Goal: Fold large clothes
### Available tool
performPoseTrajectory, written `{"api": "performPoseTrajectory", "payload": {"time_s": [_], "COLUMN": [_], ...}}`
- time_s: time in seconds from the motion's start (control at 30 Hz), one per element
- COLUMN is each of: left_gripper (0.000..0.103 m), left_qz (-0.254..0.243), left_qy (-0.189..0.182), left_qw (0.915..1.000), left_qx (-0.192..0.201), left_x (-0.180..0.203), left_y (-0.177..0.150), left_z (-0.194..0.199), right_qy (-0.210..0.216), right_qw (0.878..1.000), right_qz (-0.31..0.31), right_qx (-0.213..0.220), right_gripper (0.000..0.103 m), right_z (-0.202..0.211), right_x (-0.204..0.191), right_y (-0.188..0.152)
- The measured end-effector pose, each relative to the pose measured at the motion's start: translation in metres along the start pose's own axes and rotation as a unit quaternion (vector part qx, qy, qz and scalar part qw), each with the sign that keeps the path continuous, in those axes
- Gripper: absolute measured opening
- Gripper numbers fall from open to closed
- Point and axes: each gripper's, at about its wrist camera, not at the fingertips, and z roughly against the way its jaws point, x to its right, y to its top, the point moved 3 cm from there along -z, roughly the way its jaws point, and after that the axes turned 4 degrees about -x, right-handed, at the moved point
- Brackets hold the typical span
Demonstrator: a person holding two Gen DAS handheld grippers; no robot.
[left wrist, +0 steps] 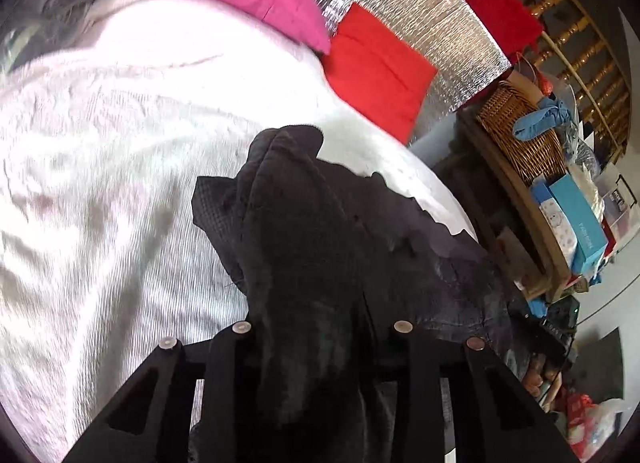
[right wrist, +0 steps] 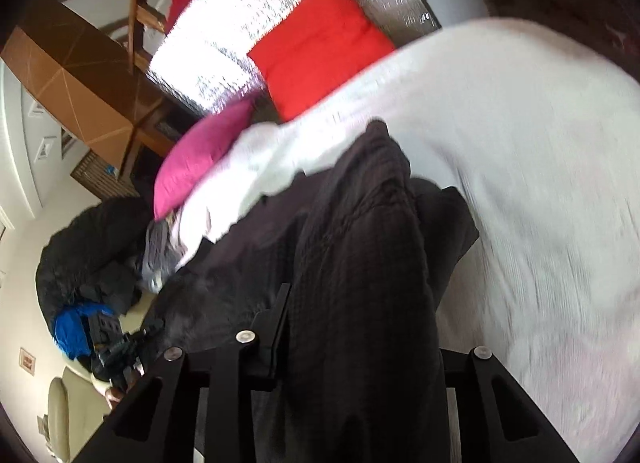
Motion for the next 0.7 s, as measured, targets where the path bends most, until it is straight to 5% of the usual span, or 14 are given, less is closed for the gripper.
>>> {"api": "performPoseTrajectory", "payload": {"time_s": [0.13, 0.3, 0.37, 0.7], "left_gripper": [0.036, 0.073, 0.073, 0.075], "left_qz": [-0.008, 0.035, 0.046, 0.049], "left_qy": [0.04, 0.08, 0.068, 0.018], "left_qw": [0.9991, 0.9938, 0.9932, 0.9948], "left_qx": [-0.005, -0.069, -0.082, -0.088], "left_x": [0.001, -0.022, -0.023, -0.021], "left_y": [0.003, -0.005, -0.006, -0.015], "left_z": [-0.01, -0.032, -0.031, -0.013], "right_qy": [-0.009, -0.027, -0.036, -0.02], "right_qw": [1.0, 0.997, 0.995, 0.994], "right_qz": [-0.01, -0.061, -0.073, -0.074], "right_qx": [0.002, -0.046, -0.06, -0.079], "right_gripper": [0.035, 0.042, 0.071, 0.072], "right_z": [-0.012, -0.025, -0.019, -0.01], "right_x": [0.008, 0.039, 0.042, 0.052], "right_y": [0.008, 0.002, 0.0, -0.01]}}
